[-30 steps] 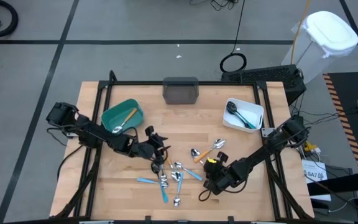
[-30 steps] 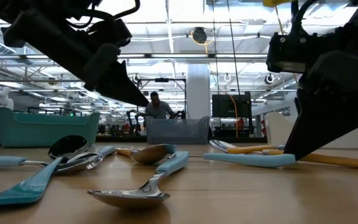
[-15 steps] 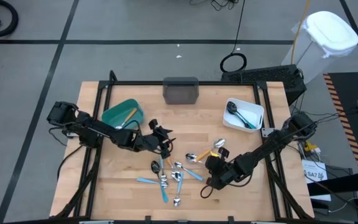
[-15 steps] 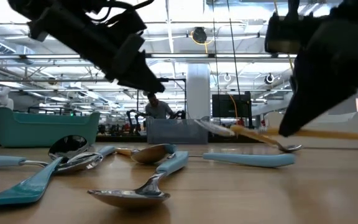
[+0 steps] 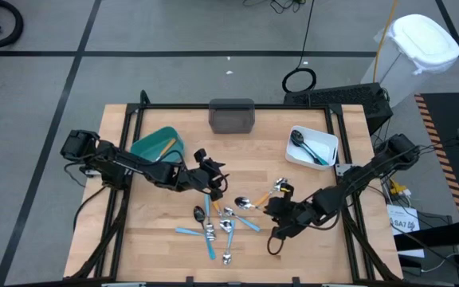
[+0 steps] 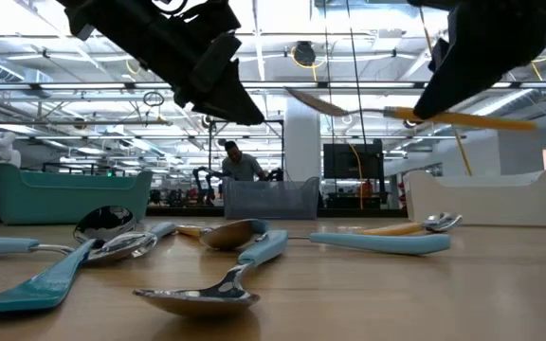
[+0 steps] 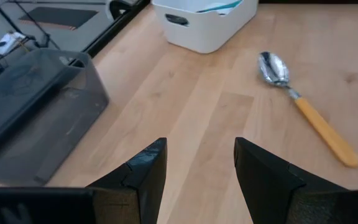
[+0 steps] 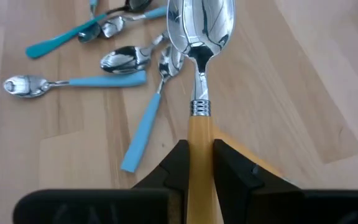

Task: Sort silverware by color (type)
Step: Put the yellow spoon into the green bin

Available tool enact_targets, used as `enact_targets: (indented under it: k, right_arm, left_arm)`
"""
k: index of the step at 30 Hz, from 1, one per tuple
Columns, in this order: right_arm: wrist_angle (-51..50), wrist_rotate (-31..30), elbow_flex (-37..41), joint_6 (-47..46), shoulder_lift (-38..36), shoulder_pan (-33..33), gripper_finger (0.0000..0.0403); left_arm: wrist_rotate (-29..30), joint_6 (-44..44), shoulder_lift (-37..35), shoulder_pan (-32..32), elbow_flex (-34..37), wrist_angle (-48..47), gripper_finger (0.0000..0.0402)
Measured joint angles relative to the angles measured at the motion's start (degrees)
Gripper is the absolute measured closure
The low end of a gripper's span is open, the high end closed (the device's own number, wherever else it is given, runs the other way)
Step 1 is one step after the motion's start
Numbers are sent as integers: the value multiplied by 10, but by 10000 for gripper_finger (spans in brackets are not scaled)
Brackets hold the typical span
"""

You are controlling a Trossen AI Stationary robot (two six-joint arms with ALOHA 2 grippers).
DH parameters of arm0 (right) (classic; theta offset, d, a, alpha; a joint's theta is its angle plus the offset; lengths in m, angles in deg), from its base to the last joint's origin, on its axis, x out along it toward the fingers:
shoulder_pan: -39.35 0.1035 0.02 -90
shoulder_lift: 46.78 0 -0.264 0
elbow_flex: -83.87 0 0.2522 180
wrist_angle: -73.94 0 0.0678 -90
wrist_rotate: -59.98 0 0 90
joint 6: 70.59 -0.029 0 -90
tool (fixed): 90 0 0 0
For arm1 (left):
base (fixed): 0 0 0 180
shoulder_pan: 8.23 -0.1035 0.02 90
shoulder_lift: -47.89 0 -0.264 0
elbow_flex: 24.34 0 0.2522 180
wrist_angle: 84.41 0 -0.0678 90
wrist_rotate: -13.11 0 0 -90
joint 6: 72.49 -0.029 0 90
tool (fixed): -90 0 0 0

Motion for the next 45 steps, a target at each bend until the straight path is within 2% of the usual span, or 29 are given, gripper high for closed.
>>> enact_targets:
  k: [5, 10, 13, 19, 25, 26, 31, 39, 45]
  right_arm:
    - [0, -3, 0, 30, -7, 0, 359]
    - [-1, -35, 0, 64, -5, -3, 359]
    - [-1, -35, 0, 91, -5, -11, 358]
    - [-2, -34, 0, 137, -5, -28, 358]
    - [-21, -33, -1, 145, -5, -52, 358]
    - [-27, -33, -1, 145, -5, -56, 358]
    - [-24, -33, -1, 151, -5, -75, 358]
    - [-22, -33, -1, 158, -5, -94, 358]
    - [-5, -32, -1, 143, 5, -100, 358]
  left_arm:
    - [-40, -5, 0, 1, -2, 5, 215]
    - [-44, -4, 0, 9, -2, 7, 215]
    - [-42, -13, 0, 13, -2, 13, 215]
    - [39, -54, -2, 40, -2, 31, 215]
    - [53, -120, -6, 57, -4, 96, 215]
    - [46, -126, -6, 54, -4, 100, 215]
    - [-73, -122, 4, 28, -2, 77, 215]
    - [-85, -149, 2, 31, -3, 99, 206]
    - [-84, -196, 2, 48, -3, 134, 141]
